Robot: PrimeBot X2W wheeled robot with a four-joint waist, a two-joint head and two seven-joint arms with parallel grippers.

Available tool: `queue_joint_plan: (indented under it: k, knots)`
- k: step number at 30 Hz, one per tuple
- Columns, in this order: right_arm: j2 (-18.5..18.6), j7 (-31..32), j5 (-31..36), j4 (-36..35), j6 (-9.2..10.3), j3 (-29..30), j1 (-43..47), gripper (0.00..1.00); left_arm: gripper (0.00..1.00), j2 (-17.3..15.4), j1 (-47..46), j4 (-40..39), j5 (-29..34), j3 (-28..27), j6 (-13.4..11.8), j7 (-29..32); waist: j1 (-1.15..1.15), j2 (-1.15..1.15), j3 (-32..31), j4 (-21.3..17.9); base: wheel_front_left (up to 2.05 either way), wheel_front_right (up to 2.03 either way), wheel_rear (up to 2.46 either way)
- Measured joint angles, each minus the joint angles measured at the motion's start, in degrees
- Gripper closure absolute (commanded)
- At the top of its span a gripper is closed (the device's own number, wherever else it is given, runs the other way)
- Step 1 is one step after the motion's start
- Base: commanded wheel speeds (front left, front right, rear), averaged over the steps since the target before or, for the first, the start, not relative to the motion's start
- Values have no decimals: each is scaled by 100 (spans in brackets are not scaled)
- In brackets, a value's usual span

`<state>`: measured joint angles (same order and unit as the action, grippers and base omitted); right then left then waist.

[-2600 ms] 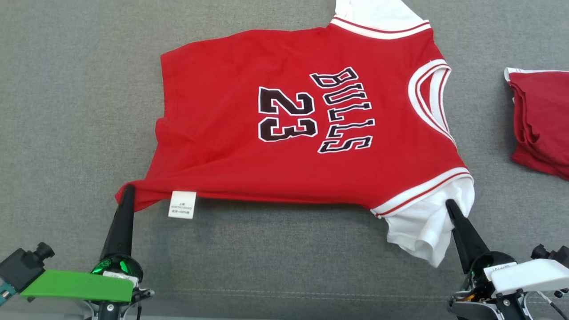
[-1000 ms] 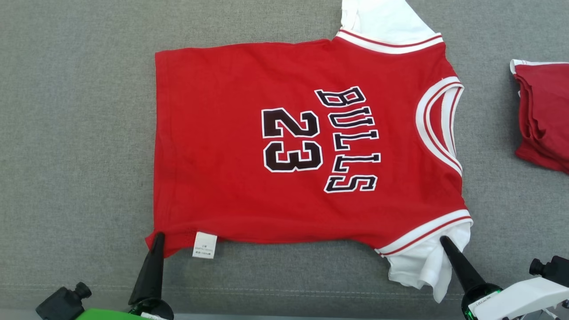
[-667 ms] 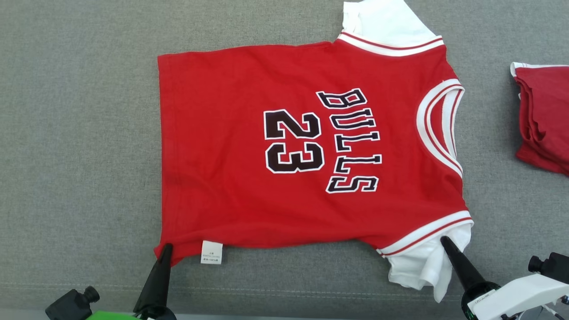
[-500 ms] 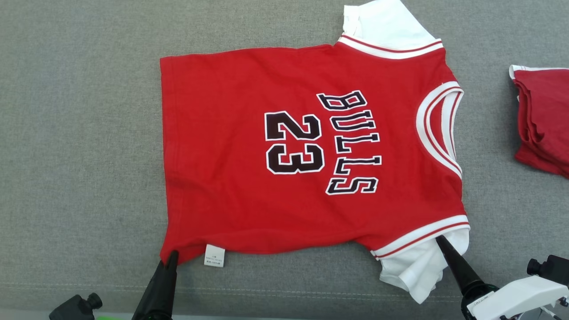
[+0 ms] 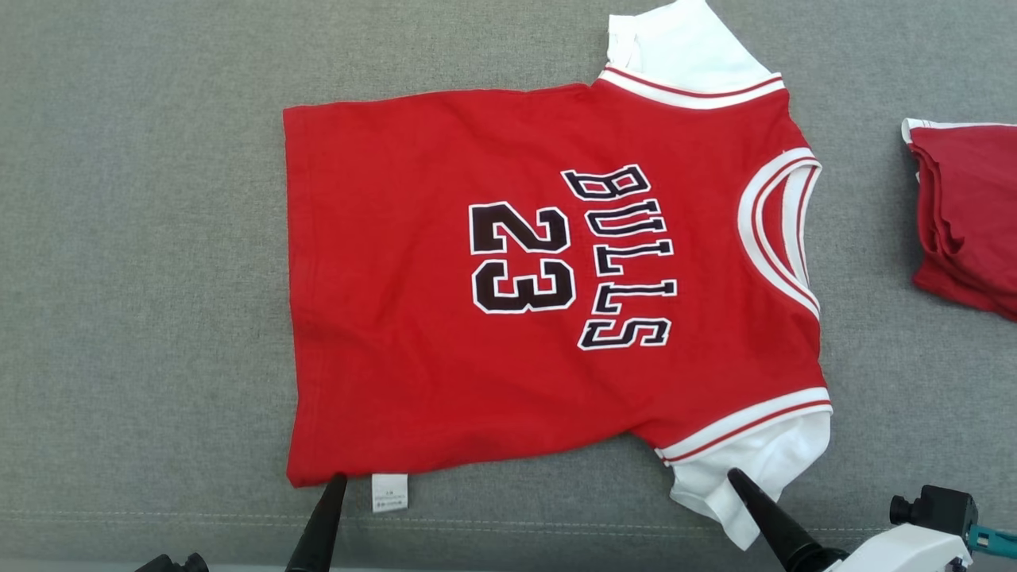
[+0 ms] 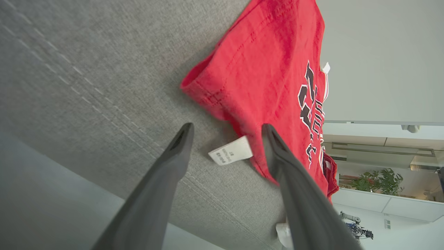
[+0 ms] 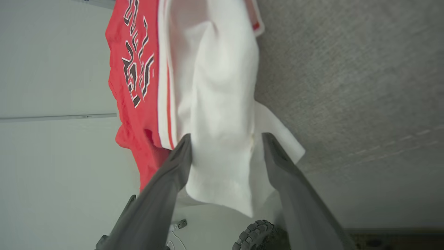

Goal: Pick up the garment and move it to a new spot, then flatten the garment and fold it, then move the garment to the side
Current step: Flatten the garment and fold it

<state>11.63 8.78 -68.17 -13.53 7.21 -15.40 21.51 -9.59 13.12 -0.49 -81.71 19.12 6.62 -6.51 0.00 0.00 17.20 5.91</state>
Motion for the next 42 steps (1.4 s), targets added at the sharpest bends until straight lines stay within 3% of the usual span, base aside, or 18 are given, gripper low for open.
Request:
queue_joint_plan:
  k: [4, 5, 6, 7, 8, 11, 13, 17, 29, 30, 31, 32, 34, 35, 42]
  knots:
    - [16, 46, 0, 10, -12, -31, 38, 0, 0, 41, 13, -8, -148, -24, 0, 44, 0, 0, 10, -22, 0, 0, 0]
    - [16, 60, -1, 9, -13, -31, 38, 10, 0, 90, 12, -25, -261, -41, 1, 46, 0, 0, 11, -25, 0, 0, 0]
    - [16, 60, -3, 9, -13, -31, 42, 30, 0, 138, 12, -44, -336, -46, 1, 53, 0, 0, 13, -28, 0, 0, 0]
    - [18, 60, -4, 9, -13, -30, 43, 30, 0, 169, 12, -57, -355, -44, 1, 78, 0, 0, 16, -31, 0, 0, 0]
    - [19, 60, -5, 10, -13, -29, 43, 48, 0, 172, 10, -69, -367, -46, 1, 94, 0, 0, 19, -34, 0, 0, 0]
    - [27, 75, -7, 11, -14, -20, 43, 64, 0, 160, 8, -48, -369, -78, 2, 126, 0, 0, 32, -45, 0, 0, 0]
    - [37, 85, -7, 11, -14, 0, 44, 65, 0, 155, 4, 1, -380, -100, 23, 145, 0, 0, 41, -52, 0, 0, 0]
    - [58, 85, -36, 16, -14, 27, 45, 58, 0, 156, -24, 120, -442, -176, 27, 145, 0, 0, 62, -60, 0, 0, 0]
    - [35, 93, -68, 26, -64, -10, 40, 56, 0, 285, -513, 292, -534, -151, 45, 151, 0, 0, 113, -89, 0, 0, 0]
    - [21, 93, -101, 31, -65, -19, 40, 55, 13, 313, -541, 290, -534, -133, 45, 151, 0, 0, 117, -93, 0, 0, 0]
    - [16, 109, -115, 34, -69, -38, 40, 55, 41, 328, -560, 289, -534, -109, 45, 151, 0, 0, 122, -97, 0, 0, 0]
    - [16, 137, -118, 35, -80, -53, 40, 56, 56, 336, -577, 291, -534, -79, 45, 158, 0, 0, 127, -102, 0, 0, 0]
    - [20, 137, -118, 48, -81, -62, 40, 74, 86, 344, -607, 292, -534, -47, 45, 177, 0, 0, 137, -113, 0, 0, 0]
    - [22, 137, -118, 58, -81, -62, 40, 97, 100, 346, -615, 293, -534, -43, 45, 177, 0, 0, 141, -120, 0, 0, 0]
    - [2, 213, -328, 19, -219, -55, 41, 100, 100, 355, -679, 135, -534, -29, 46, 177, 0, 0, 151, -149, 0, 0, 0]
